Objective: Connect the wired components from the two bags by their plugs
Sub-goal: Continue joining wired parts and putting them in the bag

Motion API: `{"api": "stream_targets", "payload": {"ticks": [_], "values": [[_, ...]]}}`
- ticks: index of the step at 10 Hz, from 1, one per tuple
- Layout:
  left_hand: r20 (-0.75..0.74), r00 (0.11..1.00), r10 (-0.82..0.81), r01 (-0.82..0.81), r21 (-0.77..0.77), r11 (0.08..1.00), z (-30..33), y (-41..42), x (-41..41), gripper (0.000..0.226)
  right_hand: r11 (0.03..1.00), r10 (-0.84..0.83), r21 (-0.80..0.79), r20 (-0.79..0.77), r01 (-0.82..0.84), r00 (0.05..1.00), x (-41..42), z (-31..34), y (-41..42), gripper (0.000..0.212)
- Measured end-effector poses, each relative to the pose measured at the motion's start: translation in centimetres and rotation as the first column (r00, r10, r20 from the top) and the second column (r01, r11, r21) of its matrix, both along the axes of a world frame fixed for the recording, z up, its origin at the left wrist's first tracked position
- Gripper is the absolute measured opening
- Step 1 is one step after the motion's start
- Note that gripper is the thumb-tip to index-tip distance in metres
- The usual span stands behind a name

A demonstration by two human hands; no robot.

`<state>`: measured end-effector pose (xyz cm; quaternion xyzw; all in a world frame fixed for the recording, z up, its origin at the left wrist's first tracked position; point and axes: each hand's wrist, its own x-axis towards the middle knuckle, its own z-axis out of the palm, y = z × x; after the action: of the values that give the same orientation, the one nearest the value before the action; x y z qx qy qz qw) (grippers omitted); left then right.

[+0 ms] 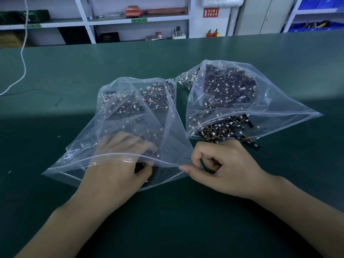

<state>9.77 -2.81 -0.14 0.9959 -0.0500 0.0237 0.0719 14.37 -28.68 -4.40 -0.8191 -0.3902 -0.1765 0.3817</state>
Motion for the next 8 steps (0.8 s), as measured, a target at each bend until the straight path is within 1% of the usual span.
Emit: {"api": "stream_targets", "payload": {"ticks": [1, 2, 3, 4, 5, 6, 7, 8], "values": [[-0.063, 0.997, 0.033, -0.031, 0.02, 0.999, -0.6, 0.0, 0.8, 0.045, 1.0, -0.001, 0.001, -0.006, 0.001, 1.0, -0.1, 0.1, 0.1, 0.035], [0.035, 0.999, -0.002, 0.002, 0.014, 1.0, -1.5, 0.4, 1.2, 0.043, 1.0, -0.009, 0.01, -0.015, 0.009, 1.0, -0.1, 0.2, 0.0, 0.035], [0.058, 0.998, -0.035, 0.034, 0.024, 0.999, -1.8, 0.5, 1.4, 0.04, 1.0, -0.015, -0.003, -0.017, 0.015, 1.0, -0.1, 0.2, 0.0, 0.035], [0.113, 0.992, -0.063, 0.068, -0.039, 0.997, -1.6, 0.2, 1.2, 0.036, 1.0, -0.009, -0.005, -0.007, 0.009, 1.0, -0.1, 0.3, 0.0, 0.035], [0.134, 0.988, -0.081, 0.087, -0.04, 0.995, -1.5, 0.0, 1.0, 0.044, 1.0, -0.008, -0.007, -0.014, 0.008, 1.0, -0.1, 0.3, 0.1, 0.034], [0.16, 0.982, -0.098, 0.105, -0.034, 0.994, -1.9, 0.0, 1.0, 0.04, 1.0, -0.008, -0.02, -0.019, 0.008, 1.0, -0.1, 0.3, 0.0, 0.034], [0.228, 0.964, -0.135, 0.147, -0.035, 0.989, -2.2, 0.5, 1.2, 0.032, 1.0, -0.006, -0.027, -0.006, 0.006, 1.0, -0.1, 0.3, 0.0, 0.034], [0.376, 0.903, -0.207, 0.256, -0.085, 0.963, -2.4, 0.7, 1.5, 0.012, 1.0, -0.001, -0.016, -0.001, 0.001, 1.0, -0.1, 0.2, 0.0, 0.034]]}}
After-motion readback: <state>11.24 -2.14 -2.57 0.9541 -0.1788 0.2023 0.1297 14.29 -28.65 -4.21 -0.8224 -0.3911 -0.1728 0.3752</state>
